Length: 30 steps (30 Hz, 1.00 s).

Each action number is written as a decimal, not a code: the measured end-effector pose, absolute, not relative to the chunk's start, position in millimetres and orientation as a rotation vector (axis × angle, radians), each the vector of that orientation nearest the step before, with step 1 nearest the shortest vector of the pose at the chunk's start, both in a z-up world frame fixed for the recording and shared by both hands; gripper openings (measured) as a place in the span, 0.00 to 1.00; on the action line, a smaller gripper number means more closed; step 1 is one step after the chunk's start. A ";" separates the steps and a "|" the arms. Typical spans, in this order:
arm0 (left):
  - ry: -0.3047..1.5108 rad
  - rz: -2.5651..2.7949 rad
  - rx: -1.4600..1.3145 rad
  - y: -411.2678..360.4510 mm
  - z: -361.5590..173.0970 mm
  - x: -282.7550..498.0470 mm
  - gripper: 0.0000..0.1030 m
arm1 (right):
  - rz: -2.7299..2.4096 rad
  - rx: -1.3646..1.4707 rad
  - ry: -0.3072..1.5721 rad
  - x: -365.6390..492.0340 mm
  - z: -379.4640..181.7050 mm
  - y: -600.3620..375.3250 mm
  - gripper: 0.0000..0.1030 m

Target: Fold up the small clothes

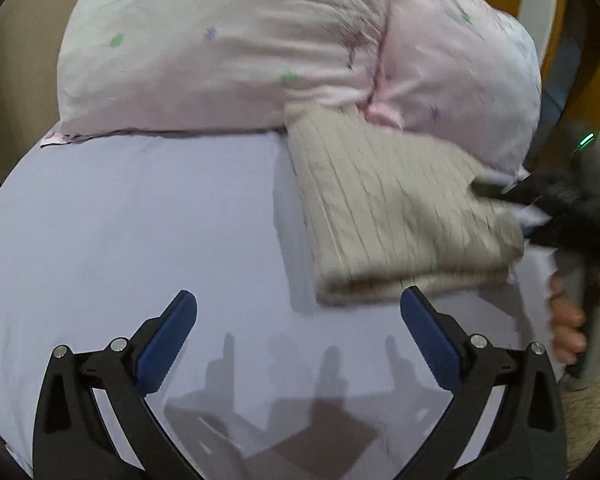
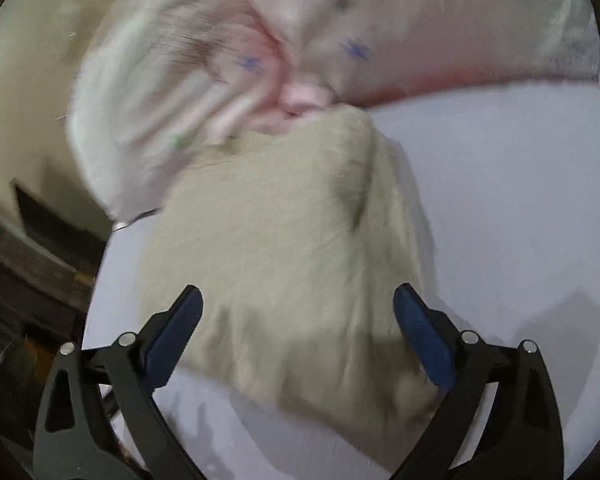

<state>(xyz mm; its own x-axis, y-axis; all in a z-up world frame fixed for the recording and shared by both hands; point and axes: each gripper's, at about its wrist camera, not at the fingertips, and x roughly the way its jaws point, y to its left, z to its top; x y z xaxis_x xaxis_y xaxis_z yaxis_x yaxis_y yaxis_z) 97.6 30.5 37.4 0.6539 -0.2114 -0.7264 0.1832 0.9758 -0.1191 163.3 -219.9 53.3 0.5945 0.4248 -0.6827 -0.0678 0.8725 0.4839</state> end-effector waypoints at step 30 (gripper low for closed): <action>0.924 -0.131 0.094 2.3 -6.5 92.4 0.99 | 0.003 0.006 0.940 74.6 -6.5 -182.8 0.98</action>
